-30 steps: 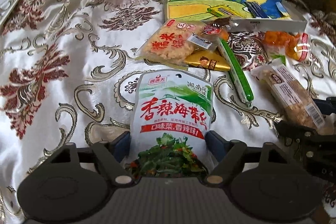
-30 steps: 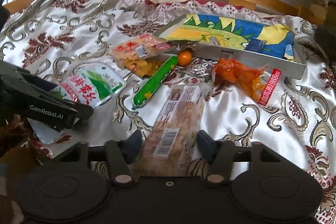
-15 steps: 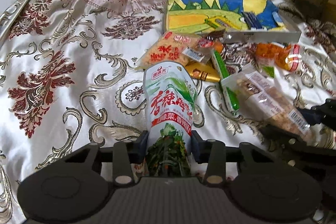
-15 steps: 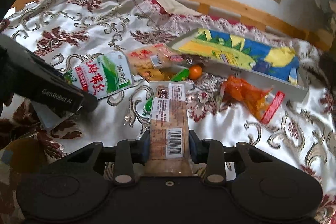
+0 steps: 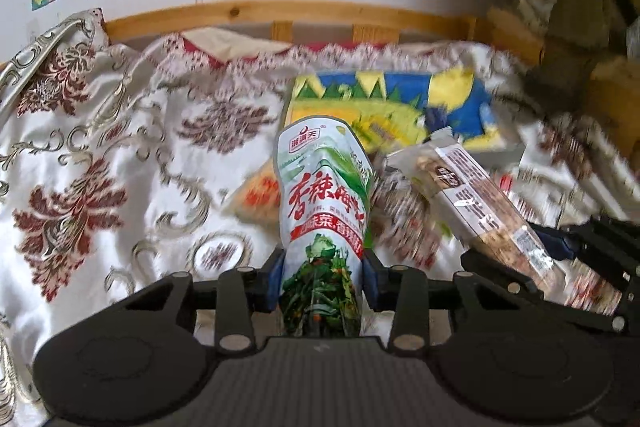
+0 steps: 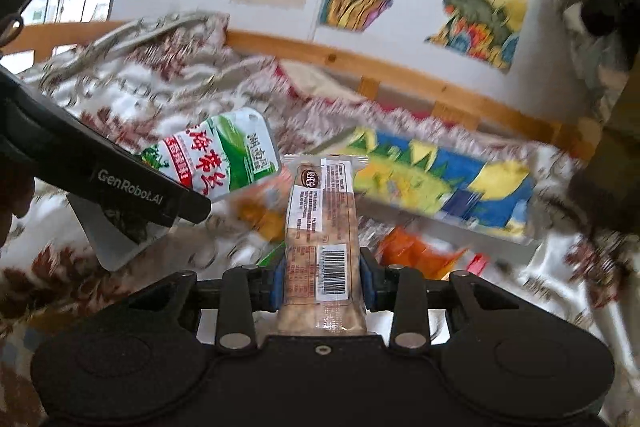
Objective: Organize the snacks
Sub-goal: 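Carry the seaweed bag with the left tool while the right tool carries the bread-stick pack into the tray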
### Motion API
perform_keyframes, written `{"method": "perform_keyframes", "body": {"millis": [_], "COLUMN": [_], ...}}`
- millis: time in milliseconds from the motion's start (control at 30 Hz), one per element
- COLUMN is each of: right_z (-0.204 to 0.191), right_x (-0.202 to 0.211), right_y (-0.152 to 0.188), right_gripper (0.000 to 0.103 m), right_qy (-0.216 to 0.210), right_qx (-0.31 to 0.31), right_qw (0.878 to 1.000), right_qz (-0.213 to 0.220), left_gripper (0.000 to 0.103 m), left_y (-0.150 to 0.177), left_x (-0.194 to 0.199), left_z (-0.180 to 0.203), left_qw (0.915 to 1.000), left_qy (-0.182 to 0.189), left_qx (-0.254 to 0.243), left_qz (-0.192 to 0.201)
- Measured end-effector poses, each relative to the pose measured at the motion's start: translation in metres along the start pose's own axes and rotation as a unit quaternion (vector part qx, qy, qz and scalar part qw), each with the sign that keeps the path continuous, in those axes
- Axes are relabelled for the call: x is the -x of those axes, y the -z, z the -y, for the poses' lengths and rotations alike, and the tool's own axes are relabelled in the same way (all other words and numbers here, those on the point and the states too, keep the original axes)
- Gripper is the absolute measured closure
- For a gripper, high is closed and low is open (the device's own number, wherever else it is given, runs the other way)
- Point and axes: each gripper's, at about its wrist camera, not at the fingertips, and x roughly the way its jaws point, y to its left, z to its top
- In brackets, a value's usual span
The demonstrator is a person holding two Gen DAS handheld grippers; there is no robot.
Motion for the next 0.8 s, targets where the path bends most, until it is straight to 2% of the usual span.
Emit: {"method": "perform_keyframes", "body": {"millis": [133, 233, 333, 400, 467, 567, 667, 800], "right_z": [0.023, 0.046, 0.068, 0.086, 0.107, 0.143, 0.184, 0.214], "right_x": [-0.002, -0.012, -0.024, -0.038, -0.053, -0.079, -0.107, -0.134], "right_y": [-0.015, -0.034, -0.051, -0.06, -0.067, -0.073, -0.074, -0.064], "right_gripper": [0.066, 0.066, 0.066, 0.066, 0.066, 0.066, 0.066, 0.066], "right_qy": [0.021, 0.017, 0.027, 0.039, 0.051, 0.064, 0.054, 0.062], "right_qx": [-0.01, -0.03, -0.003, 0.014, 0.008, -0.038, -0.121, -0.162], "right_qw": [1.0, 0.999, 0.999, 0.998, 0.997, 0.995, 0.99, 0.984], "right_qz": [0.018, 0.018, 0.039, 0.053, 0.061, 0.061, 0.044, 0.044], "left_gripper": [0.06, 0.06, 0.06, 0.06, 0.06, 0.06, 0.06, 0.06], "left_y": [-0.028, -0.052, -0.078, -0.095, -0.109, -0.129, -0.143, -0.15], "left_x": [-0.009, -0.026, -0.05, -0.067, -0.084, -0.119, -0.152, -0.191], "left_z": [0.006, 0.019, 0.033, 0.043, 0.052, 0.06, 0.069, 0.088], "left_qw": [0.9997, 0.9996, 0.999, 0.9991, 0.9989, 0.9961, 0.9915, 0.9921], "left_qy": [0.017, 0.019, 0.027, 0.02, 0.017, 0.058, 0.091, 0.092], "left_qx": [0.012, 0.008, 0.024, 0.025, 0.032, 0.064, 0.092, 0.085], "left_qz": [0.014, 0.02, 0.025, 0.029, 0.031, 0.017, 0.008, -0.002]}}
